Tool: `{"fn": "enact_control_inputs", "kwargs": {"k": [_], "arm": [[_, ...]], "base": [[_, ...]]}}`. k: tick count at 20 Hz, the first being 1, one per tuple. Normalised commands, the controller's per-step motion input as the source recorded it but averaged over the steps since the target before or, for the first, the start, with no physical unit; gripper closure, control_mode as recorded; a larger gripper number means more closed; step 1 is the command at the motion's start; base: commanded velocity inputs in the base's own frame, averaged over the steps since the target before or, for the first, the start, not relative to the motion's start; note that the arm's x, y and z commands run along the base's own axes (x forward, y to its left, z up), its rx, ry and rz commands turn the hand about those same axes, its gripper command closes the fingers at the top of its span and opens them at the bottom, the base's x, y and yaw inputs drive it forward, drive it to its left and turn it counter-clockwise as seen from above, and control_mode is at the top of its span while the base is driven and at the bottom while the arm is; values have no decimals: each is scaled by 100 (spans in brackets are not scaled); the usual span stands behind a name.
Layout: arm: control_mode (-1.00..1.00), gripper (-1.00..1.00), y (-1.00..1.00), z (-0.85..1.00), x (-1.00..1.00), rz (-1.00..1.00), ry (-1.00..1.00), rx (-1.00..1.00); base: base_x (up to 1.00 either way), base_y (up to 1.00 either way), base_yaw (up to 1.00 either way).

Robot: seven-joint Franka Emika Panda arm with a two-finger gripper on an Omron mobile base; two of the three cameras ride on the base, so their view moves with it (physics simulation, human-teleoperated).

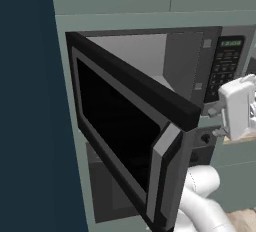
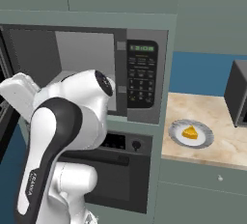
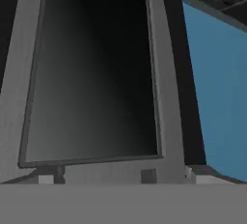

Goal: Pick the cheese from the counter and place it in the microwave. Then turn on the microwave.

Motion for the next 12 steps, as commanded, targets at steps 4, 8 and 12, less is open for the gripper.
{"fn": "enact_control_inputs", "kwargs": {"k": [4,8,12], "arm": [[-100,-100,-100,0,13,-6,-30,-21],[-100,-100,-99,0,12,-5,-30,-21],[-100,-100,-94,-6,9,-7,-30,-23]], "base": [[0,0,0],[0,0,0],[0,0,0]]}}
